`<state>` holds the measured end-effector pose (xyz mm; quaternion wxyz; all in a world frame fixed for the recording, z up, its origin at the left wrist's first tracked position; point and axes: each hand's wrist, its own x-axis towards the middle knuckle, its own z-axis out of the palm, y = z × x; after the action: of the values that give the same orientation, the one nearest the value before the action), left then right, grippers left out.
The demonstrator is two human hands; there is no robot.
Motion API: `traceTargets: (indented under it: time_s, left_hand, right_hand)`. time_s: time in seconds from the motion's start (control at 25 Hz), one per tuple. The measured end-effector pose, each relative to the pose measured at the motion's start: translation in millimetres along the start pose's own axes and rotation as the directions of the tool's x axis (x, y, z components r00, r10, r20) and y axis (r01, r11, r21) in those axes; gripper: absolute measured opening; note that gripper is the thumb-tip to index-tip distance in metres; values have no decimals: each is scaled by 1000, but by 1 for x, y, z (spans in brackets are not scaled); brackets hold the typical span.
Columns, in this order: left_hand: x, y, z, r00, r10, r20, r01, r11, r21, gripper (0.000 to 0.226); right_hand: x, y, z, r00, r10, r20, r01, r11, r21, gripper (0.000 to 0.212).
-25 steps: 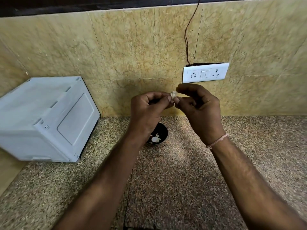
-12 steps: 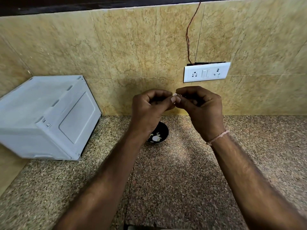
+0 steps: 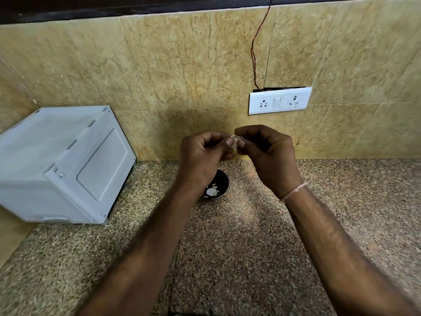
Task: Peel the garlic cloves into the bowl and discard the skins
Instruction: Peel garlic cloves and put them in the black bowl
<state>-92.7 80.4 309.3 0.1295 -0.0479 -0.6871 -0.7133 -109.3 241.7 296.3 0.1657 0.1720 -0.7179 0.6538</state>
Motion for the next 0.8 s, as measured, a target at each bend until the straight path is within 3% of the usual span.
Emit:
traceTargets:
  time_s: [0.56, 0.64, 0.8]
  left_hand:
    - [9, -15, 1, 1000, -17, 22, 14, 992, 124, 17]
    - [8, -17, 0, 998, -51, 34, 50, 998, 38, 11]
    - [6, -26, -6, 991, -123, 55, 130, 979, -157, 8]
  right_hand:
    - [-4, 7, 2, 998, 45, -50, -51, 990, -132, 18]
    - [-2, 8, 4, 996, 71, -56, -75, 995, -60, 18]
    - [-2, 17, 6, 973, 228, -25, -213, 938, 274, 20]
